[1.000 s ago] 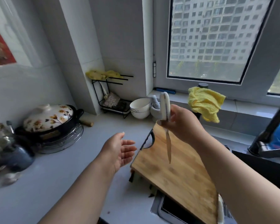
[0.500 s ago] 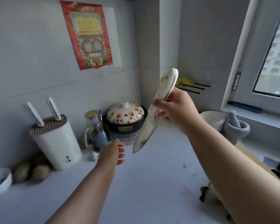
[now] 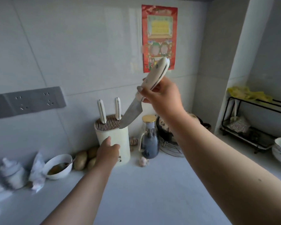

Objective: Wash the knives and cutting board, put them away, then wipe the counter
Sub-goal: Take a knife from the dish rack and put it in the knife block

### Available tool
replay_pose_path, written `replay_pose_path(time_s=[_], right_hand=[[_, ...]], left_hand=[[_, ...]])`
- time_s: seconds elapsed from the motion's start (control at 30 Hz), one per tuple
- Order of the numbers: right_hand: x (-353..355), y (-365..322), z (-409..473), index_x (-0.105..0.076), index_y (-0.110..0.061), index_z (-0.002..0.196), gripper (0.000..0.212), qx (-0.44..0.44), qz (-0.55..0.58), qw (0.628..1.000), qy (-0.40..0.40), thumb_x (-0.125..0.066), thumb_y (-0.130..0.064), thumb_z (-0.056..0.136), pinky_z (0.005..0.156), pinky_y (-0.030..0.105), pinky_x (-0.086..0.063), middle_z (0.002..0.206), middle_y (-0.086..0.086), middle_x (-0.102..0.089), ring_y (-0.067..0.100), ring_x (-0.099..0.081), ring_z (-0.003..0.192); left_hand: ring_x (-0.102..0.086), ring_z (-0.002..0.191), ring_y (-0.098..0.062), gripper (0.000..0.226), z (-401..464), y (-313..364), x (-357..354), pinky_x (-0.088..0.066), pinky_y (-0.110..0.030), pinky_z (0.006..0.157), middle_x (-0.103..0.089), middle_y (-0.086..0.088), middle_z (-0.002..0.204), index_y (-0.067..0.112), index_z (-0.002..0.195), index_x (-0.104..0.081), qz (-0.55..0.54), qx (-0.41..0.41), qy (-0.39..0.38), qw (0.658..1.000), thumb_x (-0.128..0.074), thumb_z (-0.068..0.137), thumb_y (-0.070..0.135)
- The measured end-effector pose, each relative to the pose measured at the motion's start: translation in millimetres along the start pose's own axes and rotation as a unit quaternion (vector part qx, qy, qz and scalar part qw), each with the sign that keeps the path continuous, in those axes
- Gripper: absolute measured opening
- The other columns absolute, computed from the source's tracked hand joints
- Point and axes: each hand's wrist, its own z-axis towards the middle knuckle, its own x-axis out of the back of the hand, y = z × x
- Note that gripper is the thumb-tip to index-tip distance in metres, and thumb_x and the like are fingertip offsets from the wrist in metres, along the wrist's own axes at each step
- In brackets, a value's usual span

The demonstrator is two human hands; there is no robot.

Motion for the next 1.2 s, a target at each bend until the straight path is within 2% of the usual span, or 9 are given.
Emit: replay_pose_path(time_s=[0.07, 0.2, 0.33, 0.5, 0.67, 0.93, 1.2], right_hand=[[-20, 5, 10, -0.061, -0.011, 0.090, 0.031, 0.009, -0.018, 1.000, -0.003, -0.074, -0.031, 0.070, 0.073, 0.053, -0.056, 0.081, 0.008, -0.070, 0.028, -0.069, 0.080], [-47, 17, 25, -0.062, -0.012, 0.090, 0.027, 0.023, -0.042, 0.999, -0.017, -0.073, -0.029, 0.072, 0.072, 0.050, -0.056, 0.081, 0.004, -0.069, 0.024, -0.068, 0.081], [-66, 25, 38, -0.063, -0.009, 0.096, 0.029, 0.034, -0.072, 0.996, -0.030, -0.075, -0.026, 0.075, 0.076, 0.047, -0.056, 0.086, 0.004, -0.070, 0.019, -0.067, 0.084], [-83, 36, 46, -0.063, -0.011, 0.098, 0.028, 0.044, -0.114, 0.992, -0.042, -0.076, -0.026, 0.078, 0.080, 0.040, -0.055, 0.089, 0.001, -0.070, 0.014, -0.066, 0.086], [-95, 40, 51, -0.062, -0.011, 0.093, 0.026, 0.055, -0.144, 0.987, -0.046, -0.075, -0.027, 0.077, 0.077, 0.042, -0.054, 0.085, 0.002, -0.069, 0.017, -0.066, 0.083], [-92, 25, 52, -0.062, -0.005, 0.096, 0.030, 0.083, -0.133, 0.988, -0.018, -0.075, -0.026, 0.077, 0.074, 0.045, -0.055, 0.086, 0.006, -0.070, 0.020, -0.066, 0.081], [-101, 40, 53, -0.060, -0.006, 0.091, 0.030, 0.054, -0.139, 0.988, -0.040, -0.075, -0.027, 0.076, 0.071, 0.046, -0.055, 0.081, 0.008, -0.069, 0.024, -0.066, 0.078]], left_hand=[[-0.036, 0.137, -0.024, 0.063, 12, -3, 6, -0.031, -0.036, 0.112, -0.034, -0.005, 0.153, 0.017, 0.149, -0.030, 0.050, -0.030, -0.004, 0.998, -0.049, 0.089, 0.012], [-0.033, 0.137, -0.028, 0.062, 34, -7, 12, -0.027, -0.039, 0.113, -0.034, -0.011, 0.152, 0.008, 0.145, -0.033, 0.172, -0.126, 0.002, 0.977, -0.047, 0.085, 0.006], [-0.010, 0.147, -0.021, 0.066, 54, -7, 10, -0.010, -0.033, 0.119, -0.013, -0.008, 0.160, 0.006, 0.151, -0.017, 0.259, -0.166, 0.002, 0.951, -0.044, 0.092, 0.012], [-0.006, 0.148, -0.022, 0.067, 65, -14, 1, -0.015, -0.044, 0.118, -0.013, -0.005, 0.160, 0.009, 0.151, -0.018, 0.327, -0.175, 0.032, 0.928, -0.045, 0.090, 0.018], [0.000, 0.148, -0.018, 0.069, 63, -18, -1, -0.014, -0.047, 0.118, -0.006, -0.001, 0.161, 0.014, 0.152, -0.013, 0.331, -0.173, 0.044, 0.927, -0.043, 0.091, 0.020], [0.003, 0.148, -0.015, 0.069, 61, -21, -3, -0.013, -0.050, 0.118, -0.006, 0.001, 0.161, 0.016, 0.152, -0.014, 0.321, -0.174, 0.049, 0.930, -0.045, 0.090, 0.021], [0.004, 0.148, -0.014, 0.070, 59, -19, -3, -0.009, -0.051, 0.118, -0.006, 0.003, 0.161, 0.015, 0.152, -0.014, 0.299, -0.168, 0.045, 0.938, -0.045, 0.090, 0.019]])
